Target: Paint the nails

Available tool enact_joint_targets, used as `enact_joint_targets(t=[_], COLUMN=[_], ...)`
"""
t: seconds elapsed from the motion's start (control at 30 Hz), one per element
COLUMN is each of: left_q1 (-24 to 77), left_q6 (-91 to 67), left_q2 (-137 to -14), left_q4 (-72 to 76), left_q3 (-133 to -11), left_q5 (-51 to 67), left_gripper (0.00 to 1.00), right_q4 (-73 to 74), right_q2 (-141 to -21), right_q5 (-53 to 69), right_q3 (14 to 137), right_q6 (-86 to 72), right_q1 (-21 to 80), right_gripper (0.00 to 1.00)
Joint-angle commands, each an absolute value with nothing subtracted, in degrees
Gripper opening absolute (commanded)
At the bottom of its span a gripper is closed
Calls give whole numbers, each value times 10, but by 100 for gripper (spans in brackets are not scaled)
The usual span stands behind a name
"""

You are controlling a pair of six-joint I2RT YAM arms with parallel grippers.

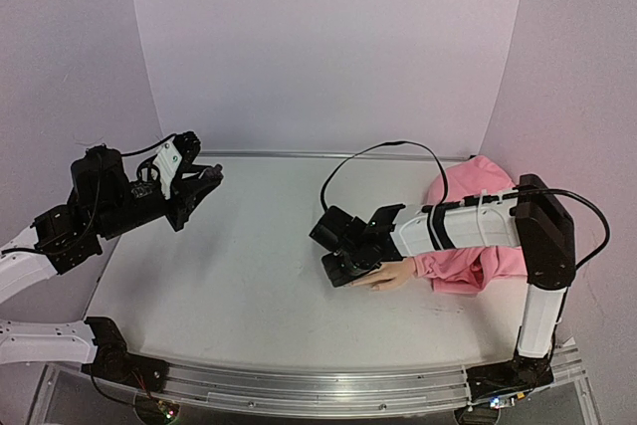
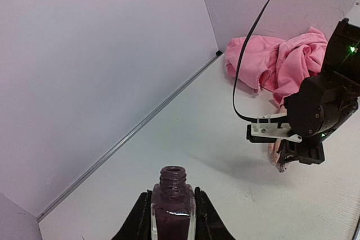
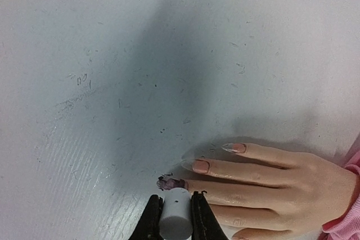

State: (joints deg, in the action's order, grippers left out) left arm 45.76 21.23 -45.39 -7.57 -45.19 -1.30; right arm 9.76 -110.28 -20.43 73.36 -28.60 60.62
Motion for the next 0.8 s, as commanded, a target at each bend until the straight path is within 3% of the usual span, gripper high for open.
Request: enact_joint_targets(t=[0.0, 0.77], left_q1=[459, 459], left_q6=[219, 220], left_q2=[-451, -447], left_q4=[-55, -55], left_q3=[-454, -454], left_q5=[-16, -18], left_gripper=[0, 0], right_q4=[132, 131], right_q2=[-1098, -1113], right_q5=[-220, -207], right_q3=[729, 734], right_q6=[-296, -294], right_q1=[604, 603], right_gripper=[0, 0])
